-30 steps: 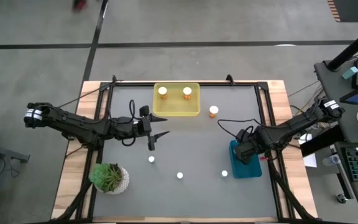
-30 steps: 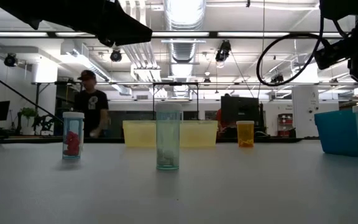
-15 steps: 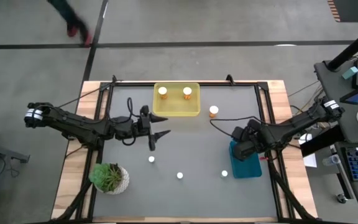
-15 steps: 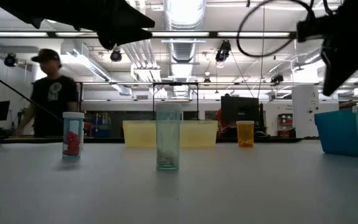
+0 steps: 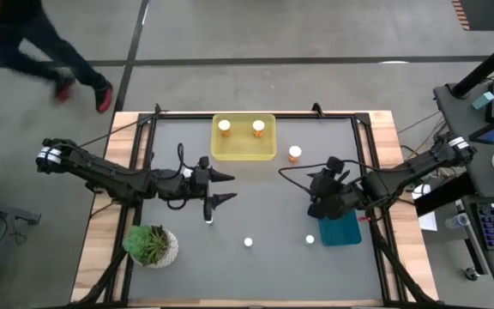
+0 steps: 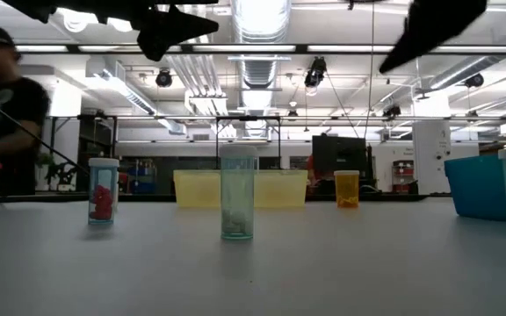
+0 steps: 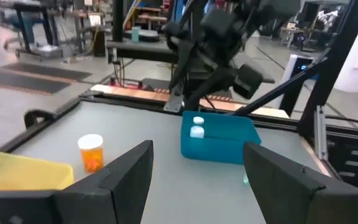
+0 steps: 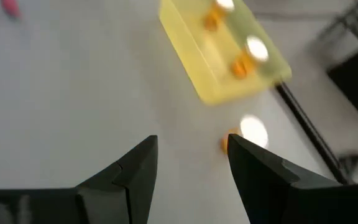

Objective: Pick and place medicine bottles into bin by pill shape (circle, oval)
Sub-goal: Put the white pill bottle into the yellow bin

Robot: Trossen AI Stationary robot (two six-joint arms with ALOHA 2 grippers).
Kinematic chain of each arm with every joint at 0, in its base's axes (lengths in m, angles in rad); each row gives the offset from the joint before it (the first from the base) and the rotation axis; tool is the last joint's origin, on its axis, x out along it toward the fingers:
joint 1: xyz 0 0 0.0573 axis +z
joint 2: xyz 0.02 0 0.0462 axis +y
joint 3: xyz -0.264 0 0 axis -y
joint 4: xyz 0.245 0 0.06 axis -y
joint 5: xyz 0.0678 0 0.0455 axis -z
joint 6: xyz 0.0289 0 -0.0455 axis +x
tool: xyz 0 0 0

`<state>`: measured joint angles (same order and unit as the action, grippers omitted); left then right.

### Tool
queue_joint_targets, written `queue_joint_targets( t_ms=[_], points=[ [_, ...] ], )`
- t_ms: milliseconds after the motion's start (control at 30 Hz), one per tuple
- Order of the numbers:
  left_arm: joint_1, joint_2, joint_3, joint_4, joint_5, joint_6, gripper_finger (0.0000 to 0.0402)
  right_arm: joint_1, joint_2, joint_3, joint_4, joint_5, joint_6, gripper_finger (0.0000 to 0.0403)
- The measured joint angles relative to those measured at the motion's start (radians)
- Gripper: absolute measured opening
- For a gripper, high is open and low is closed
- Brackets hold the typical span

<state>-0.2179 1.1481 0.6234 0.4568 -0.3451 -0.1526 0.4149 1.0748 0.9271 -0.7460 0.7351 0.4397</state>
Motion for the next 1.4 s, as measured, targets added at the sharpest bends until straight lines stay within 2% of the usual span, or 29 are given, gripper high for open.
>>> queue_joint_targets(
  t_ms=[100,233,533,867,1000,1133,1400],
  points=[
    [-0.008,0.003,0.025,-0.068,-0.001,-0.059,0.0232,0.003,-0.01,-0.006,0.124,-0.002,-0.12,0.0187],
    [-0.008,0.008,0.064,-0.238,-0.01,-0.182,0.0232,0.011,-0.012,-0.017,0.245,-0.029,-0.245,0.0187],
    [0.018,0.01,0.154,-0.752,-0.06,-0.449,0.0232,0.015,-0.013,-0.08,0.379,-0.082,-0.347,0.0187],
    [0.212,0.015,0.186,-1.092,-0.08,-0.709,0.0232,0.015,-0.024,-0.08,0.38,-0.082,-0.354,0.0187],
    [0.298,0.029,0.203,-1.235,-0.052,-0.785,0.0232,0.015,-0.025,-0.08,0.379,-0.082,-0.354,0.0187],
    [0.344,0.052,0.203,-1.314,0.002,-0.806,0.0232,0.015,-0.025,-0.082,0.377,-0.082,-0.354,0.0187],
    [0.376,0.102,0.201,-1.332,0.021,-0.806,0.0232,0.015,-0.025,-0.099,0.374,-0.082,-0.355,0.0187]
  ],
)
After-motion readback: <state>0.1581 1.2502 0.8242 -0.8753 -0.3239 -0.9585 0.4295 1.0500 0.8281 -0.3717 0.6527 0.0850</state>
